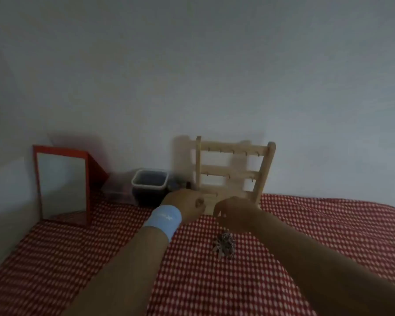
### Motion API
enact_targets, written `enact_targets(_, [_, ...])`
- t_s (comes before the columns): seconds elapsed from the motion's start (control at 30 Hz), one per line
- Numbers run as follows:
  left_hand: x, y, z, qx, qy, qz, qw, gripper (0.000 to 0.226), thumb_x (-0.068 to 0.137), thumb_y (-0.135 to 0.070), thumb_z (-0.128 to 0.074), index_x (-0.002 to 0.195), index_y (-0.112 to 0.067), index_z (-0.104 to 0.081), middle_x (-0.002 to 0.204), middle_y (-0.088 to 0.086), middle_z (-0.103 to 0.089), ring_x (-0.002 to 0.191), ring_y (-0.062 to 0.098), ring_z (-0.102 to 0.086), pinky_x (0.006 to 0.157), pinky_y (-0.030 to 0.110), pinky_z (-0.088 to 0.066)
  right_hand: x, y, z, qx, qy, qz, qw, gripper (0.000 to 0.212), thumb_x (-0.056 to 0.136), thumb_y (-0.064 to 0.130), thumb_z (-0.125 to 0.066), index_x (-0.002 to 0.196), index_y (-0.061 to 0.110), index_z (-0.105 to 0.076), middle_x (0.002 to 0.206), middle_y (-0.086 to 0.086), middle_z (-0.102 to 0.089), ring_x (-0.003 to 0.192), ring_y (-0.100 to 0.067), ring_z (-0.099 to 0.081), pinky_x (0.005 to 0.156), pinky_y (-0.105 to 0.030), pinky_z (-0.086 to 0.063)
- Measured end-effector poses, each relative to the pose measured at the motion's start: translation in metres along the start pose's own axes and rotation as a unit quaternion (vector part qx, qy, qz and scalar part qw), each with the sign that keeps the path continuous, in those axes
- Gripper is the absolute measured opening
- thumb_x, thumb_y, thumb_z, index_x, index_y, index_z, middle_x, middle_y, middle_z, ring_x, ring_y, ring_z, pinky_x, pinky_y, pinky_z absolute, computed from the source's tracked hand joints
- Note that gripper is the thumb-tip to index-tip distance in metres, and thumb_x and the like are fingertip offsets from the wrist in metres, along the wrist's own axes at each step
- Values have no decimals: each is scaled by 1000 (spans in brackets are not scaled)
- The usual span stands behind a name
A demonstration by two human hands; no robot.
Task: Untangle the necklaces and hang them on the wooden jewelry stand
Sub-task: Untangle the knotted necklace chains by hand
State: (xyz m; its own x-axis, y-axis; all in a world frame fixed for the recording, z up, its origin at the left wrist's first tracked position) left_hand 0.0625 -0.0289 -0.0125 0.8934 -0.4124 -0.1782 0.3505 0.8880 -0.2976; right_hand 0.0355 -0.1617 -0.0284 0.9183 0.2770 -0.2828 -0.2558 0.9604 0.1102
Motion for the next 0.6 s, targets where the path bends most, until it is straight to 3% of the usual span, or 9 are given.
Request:
enact_targets(0.1, [12,-6,-30,11,29,-8,999,34,93,-31,-39,68,-18,-59,76,2,-63,69,23,-60,69,35,-53,11,-9,-32,-22,52,6,998,37,94,38,-60,131,34,-63,134,4,-62,125,-21,-56,104,-37,-48])
enact_targets(0.23, [25,-9,-68,-30,31,-18,999,28,90,-33,-43,76,-18,-62,82,3,-63,73,24,-61,72,36,-55,20,-22,-68,9,95,9,995,50,85,45,-74,130,27,-67,130,1,-63,119,-21,-59,98,-34,-50])
enact_targets(0.37, [33,-13,-100,-45,50,-36,997,34,83,-42,-51,66,-14,-61,74,13,-63,65,25,-57,63,38,-51,30,-40,-89,43,64,9,997,37,79,41,-81,112,23,-77,108,2,-70,99,-16,-63,79,-29,-50])
enact_targets(0.5, [39,-15,-123,-24,50,-43,998,41,73,-65,-64,64,-25,-61,71,-2,-61,66,17,-56,62,30,-44,32,-55,-95,145,15,4,989,16,79,39,-82,89,29,-75,93,10,-69,89,-12,-64,75,-27,-51])
enact_targets(0.6, [31,-19,-132,-26,-1,-80,996,35,74,-61,-70,75,-26,-65,79,-5,-63,73,14,-57,66,31,-47,18,-60,-97,218,-51,4,975,13,81,33,-83,80,30,-70,86,8,-69,85,-13,-66,74,-28,-54])
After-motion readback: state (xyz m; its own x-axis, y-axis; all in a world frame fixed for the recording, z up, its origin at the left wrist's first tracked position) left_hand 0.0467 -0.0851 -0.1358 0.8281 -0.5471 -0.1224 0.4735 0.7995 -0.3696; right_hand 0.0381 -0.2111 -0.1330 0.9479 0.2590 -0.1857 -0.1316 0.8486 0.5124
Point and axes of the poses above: each hand's wrist, its own x-axis towards the middle knuckle, its own z-axis out of the back of the hand, y = z × x, the point moved 7 cm from there along x, towards the middle knuckle
